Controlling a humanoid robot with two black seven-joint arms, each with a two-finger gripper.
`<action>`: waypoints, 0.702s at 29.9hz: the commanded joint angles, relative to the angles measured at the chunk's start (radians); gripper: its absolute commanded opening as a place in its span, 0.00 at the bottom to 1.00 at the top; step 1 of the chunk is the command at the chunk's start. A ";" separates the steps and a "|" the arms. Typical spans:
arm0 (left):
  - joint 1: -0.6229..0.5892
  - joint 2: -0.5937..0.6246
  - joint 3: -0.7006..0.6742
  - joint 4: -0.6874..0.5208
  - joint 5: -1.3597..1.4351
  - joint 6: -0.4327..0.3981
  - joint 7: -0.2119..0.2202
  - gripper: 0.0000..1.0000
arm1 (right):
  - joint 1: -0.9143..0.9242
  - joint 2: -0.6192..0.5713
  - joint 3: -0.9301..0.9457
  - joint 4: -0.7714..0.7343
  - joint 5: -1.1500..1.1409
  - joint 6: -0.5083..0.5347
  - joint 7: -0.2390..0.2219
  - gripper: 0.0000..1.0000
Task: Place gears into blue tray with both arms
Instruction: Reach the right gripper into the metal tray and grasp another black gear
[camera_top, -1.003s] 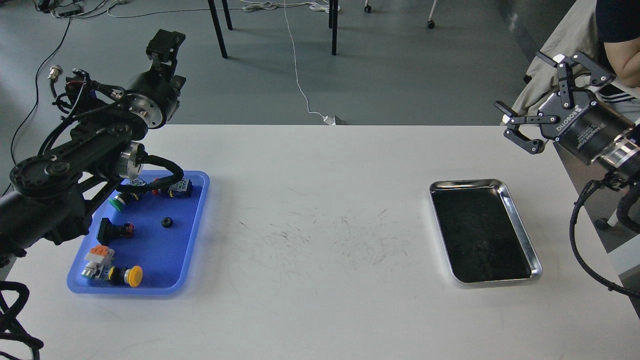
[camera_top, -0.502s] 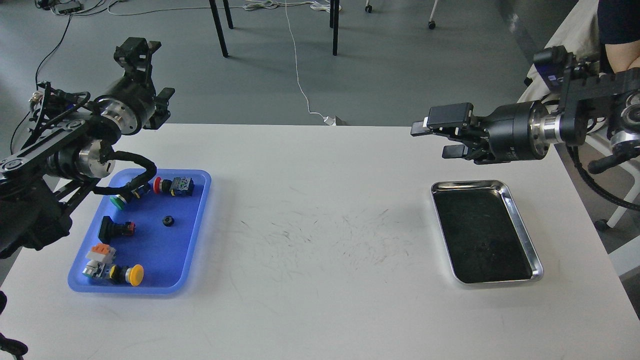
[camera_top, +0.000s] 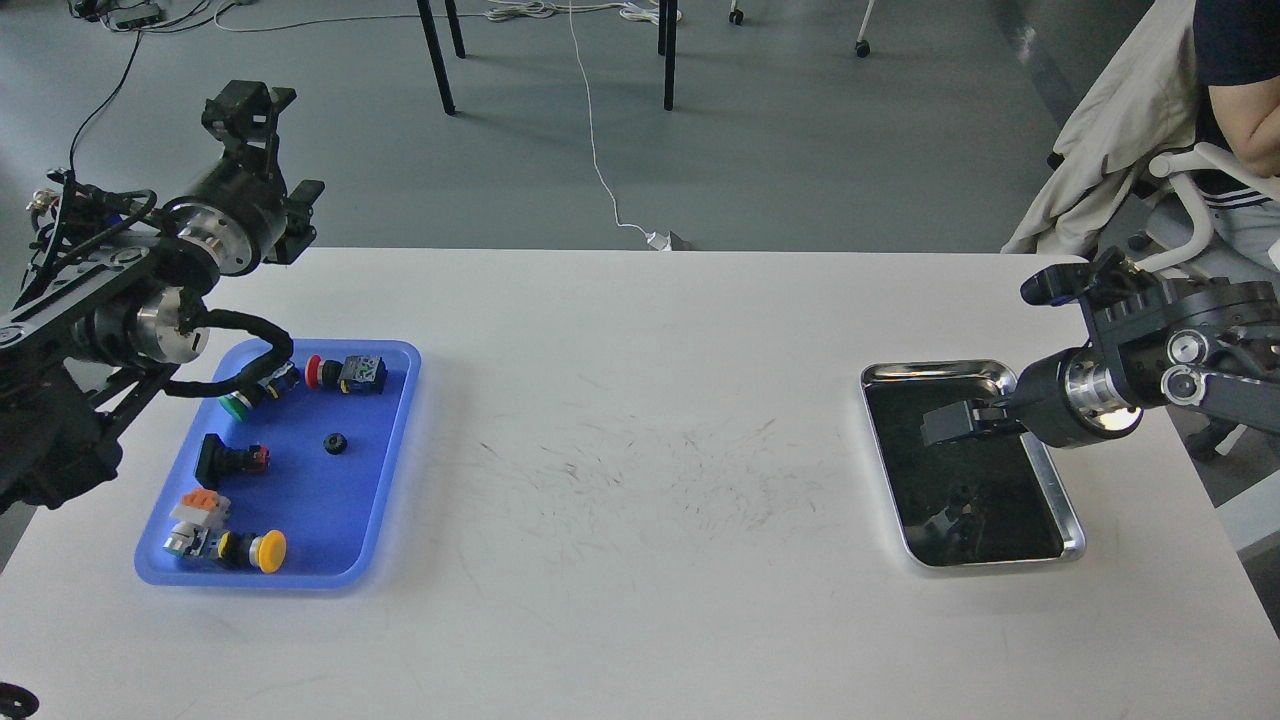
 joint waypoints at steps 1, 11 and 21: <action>0.000 0.003 0.001 -0.001 0.000 0.000 0.000 0.98 | -0.035 0.030 0.001 -0.022 0.000 0.000 0.002 0.97; 0.000 0.005 0.004 0.001 0.002 0.000 -0.003 0.98 | -0.069 0.059 -0.001 -0.039 0.000 0.000 0.000 0.95; 0.000 0.006 0.005 0.001 0.002 0.002 -0.003 0.98 | -0.079 0.084 -0.010 -0.049 -0.002 0.000 0.009 0.70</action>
